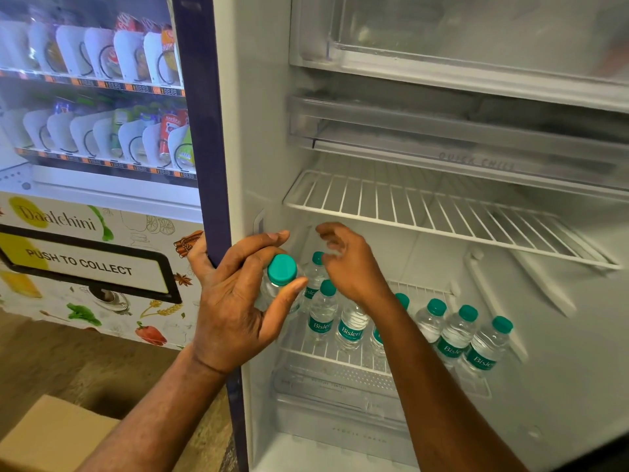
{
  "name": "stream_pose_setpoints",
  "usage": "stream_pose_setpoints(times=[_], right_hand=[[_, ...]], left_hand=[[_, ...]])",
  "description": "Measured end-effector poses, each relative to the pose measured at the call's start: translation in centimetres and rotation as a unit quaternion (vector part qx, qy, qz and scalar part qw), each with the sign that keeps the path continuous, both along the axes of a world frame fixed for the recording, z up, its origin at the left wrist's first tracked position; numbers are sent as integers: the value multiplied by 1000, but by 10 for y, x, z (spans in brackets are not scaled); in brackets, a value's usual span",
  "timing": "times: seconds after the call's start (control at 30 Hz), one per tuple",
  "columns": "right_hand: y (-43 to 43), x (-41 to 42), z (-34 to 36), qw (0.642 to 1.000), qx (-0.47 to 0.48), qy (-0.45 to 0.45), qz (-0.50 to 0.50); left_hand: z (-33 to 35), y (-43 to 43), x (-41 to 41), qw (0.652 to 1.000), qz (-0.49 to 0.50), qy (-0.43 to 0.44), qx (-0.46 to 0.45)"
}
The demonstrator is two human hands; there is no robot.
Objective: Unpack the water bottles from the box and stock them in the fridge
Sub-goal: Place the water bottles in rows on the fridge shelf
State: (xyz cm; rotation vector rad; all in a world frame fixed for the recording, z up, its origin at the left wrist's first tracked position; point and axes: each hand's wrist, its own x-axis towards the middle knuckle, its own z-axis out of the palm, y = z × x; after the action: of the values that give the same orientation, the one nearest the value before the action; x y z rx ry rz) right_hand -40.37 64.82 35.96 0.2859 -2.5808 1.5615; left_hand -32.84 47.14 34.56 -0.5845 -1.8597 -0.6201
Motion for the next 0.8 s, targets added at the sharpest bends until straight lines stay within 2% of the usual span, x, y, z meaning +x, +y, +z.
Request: stream_pose_setpoints(times=[0.13,0.23,0.57,0.7,0.8], right_hand=[[10,54,2,985,-42,-43,163],[-1,78,-3,981,-47,-20,188],[-31,95,-17,986,-105,56,116],[-25,90,-23,980,-187,23,61],[-16,81,-23,971,-237,-27,-9]], left_hand=[[0,0,0,1000,1,-6,-1],[0,-1,0,1000,0,2,-10],[4,-1,7,999,7,-30,-13],[5,0,10,999,12,-33,-35],[7,0,9,999,46,5,-28]])
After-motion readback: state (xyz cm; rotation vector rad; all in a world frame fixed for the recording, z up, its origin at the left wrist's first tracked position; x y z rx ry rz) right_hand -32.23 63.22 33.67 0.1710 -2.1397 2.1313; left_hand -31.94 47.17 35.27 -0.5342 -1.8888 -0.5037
